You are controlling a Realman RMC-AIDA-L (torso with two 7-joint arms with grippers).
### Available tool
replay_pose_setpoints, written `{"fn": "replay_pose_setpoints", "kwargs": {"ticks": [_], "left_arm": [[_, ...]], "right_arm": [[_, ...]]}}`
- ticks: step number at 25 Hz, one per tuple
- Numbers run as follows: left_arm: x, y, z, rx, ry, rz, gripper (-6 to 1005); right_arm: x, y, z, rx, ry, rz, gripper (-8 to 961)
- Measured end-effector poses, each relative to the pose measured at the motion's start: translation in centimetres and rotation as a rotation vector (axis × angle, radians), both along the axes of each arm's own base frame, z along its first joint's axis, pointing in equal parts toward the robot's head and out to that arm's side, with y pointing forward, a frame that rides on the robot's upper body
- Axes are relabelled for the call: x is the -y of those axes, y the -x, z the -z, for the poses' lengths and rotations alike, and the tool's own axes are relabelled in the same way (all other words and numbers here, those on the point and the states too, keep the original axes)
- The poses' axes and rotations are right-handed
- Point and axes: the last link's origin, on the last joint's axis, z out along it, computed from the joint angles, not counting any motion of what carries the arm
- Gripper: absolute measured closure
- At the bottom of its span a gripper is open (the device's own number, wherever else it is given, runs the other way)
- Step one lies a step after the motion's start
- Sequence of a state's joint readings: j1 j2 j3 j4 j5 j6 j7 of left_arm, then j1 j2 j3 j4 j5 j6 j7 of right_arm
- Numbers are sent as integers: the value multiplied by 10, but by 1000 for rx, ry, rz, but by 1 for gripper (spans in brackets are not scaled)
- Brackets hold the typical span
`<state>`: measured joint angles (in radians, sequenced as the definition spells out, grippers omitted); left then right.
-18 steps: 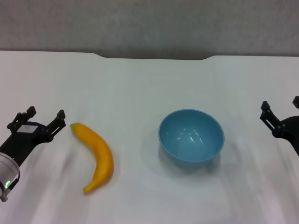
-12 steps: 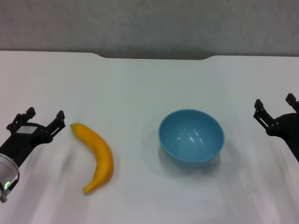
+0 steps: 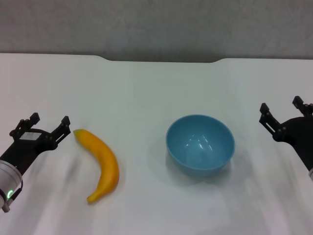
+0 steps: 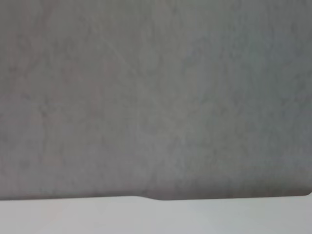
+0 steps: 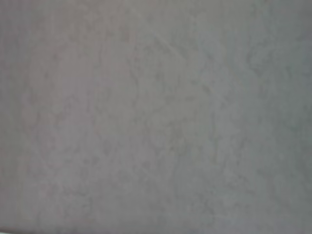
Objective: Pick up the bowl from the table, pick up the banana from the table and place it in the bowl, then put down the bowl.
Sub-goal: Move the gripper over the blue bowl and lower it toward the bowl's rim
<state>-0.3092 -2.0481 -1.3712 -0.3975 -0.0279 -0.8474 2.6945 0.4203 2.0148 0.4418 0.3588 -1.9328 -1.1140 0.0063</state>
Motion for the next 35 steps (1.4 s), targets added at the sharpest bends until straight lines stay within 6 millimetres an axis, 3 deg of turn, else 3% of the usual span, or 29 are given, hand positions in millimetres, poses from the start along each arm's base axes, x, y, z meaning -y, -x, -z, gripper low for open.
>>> {"fn": "replay_pose_setpoints", "kwargs": {"ticks": [8,17,24,29,35], "left_arm": [[1,-3,-1,51,35,-21,106],[-6,-56,-29,-103,44,-171,106],[-7,-81,-38,-159,78,-324,106],[-14,-98,-41,-178,175,-396,106],[-16,-108,-54,-231,229,-440,106]], "right_arm": [[-3,7,14,-15,75,16,59],[-28,32,8,-55,302,100,58],[-37,57,6,35,469,230,57],[-34,75,-10,107,473,279,57],[-41,79,-38,66,498,346,56]]}}
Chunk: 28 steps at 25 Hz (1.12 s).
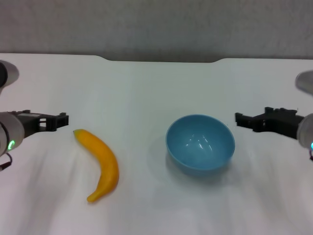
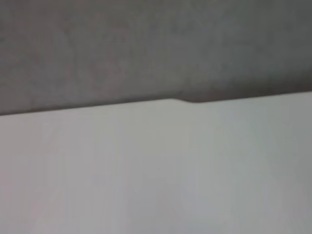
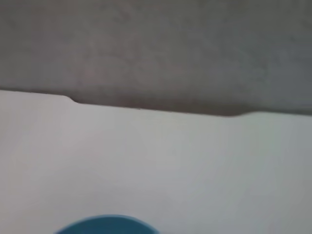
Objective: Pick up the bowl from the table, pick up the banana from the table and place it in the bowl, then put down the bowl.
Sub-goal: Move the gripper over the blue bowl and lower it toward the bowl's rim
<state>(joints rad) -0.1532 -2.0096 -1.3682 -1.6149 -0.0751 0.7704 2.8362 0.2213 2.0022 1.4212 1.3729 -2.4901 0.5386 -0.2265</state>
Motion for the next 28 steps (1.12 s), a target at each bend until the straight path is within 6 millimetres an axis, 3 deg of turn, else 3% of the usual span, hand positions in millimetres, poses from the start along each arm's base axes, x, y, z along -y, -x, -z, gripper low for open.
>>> {"fn": "replay_pose_setpoints", "kwargs": {"ticks": [5,13,28], "left_arm": [[0,-1,-5,-38,19,-34,107],[-4,6,-4,-106,33,-82,107],[-9,19,10,-115,55,-104,107]], "right_arm": [[-13,-3,-10,9,79,96,56],[-31,-2,-6,26,165,163,61],[-48,-6,44,33,250,200,61]]}}
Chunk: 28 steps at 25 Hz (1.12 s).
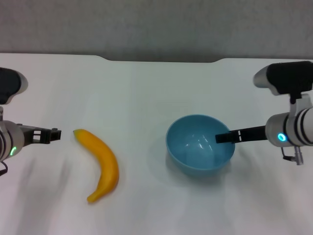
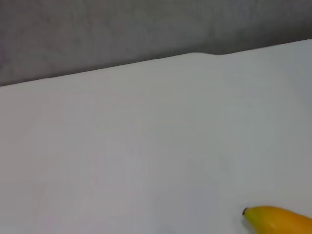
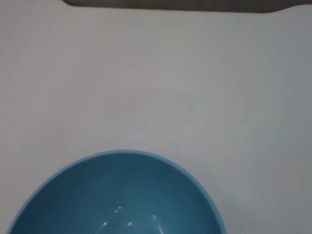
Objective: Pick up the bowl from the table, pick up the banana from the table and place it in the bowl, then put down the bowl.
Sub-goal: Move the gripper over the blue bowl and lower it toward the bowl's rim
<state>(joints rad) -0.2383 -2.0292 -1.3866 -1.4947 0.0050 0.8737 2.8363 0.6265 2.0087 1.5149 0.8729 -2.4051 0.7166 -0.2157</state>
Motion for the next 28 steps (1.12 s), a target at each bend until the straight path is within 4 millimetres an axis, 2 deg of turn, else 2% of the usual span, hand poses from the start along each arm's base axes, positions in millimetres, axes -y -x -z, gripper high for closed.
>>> {"fn": "replay_pose_setpoints", "kwargs": {"ticks": [9,20,28], "left_arm": [[-3,-1,7,25,9,13,107],[-4,-2,7,34,3,25,108],[-4,-2,8,34,3,31,108]], "right_arm": [[-1,-6,16,40,16,-13,62],[-1,-9,22,65,23,-17,61],[-2,-1,32,48,17,-47,62]]}}
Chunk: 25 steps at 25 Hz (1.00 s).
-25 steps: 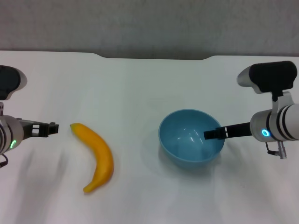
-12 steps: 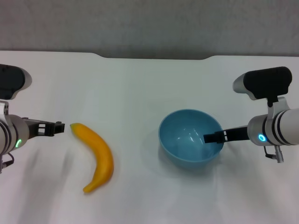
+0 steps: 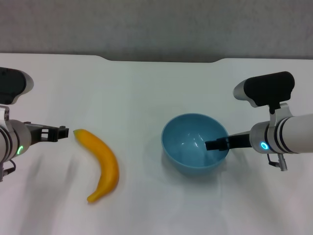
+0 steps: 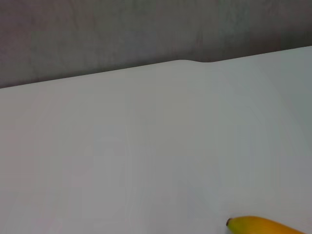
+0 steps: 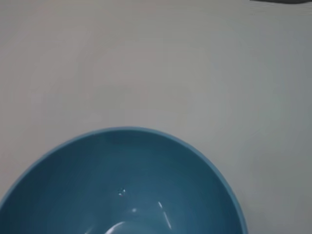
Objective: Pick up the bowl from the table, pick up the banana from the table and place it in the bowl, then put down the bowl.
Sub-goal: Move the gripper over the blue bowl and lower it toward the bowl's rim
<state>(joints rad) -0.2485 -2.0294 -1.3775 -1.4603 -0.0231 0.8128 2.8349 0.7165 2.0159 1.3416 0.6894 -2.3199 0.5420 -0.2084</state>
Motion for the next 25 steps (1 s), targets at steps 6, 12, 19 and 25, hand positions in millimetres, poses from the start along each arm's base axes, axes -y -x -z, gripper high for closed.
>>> {"fn": "replay_pose_setpoints", "kwargs": {"ticks": [6,12,19,25], "left_arm": [[0,0,0,0,-1,0,108],[0,0,0,-3,-1,1,108],[1,2,-1,-3,-6,1,108],[1,2,-1,3,-8,4,109]], "right_arm": [[1,1,1,1,3,-6,99],[2,1,3,20,12,-27,273],[2,-2,3,27,-2,-41,560],[2,-1,2,18,-8,-38,727]]}}
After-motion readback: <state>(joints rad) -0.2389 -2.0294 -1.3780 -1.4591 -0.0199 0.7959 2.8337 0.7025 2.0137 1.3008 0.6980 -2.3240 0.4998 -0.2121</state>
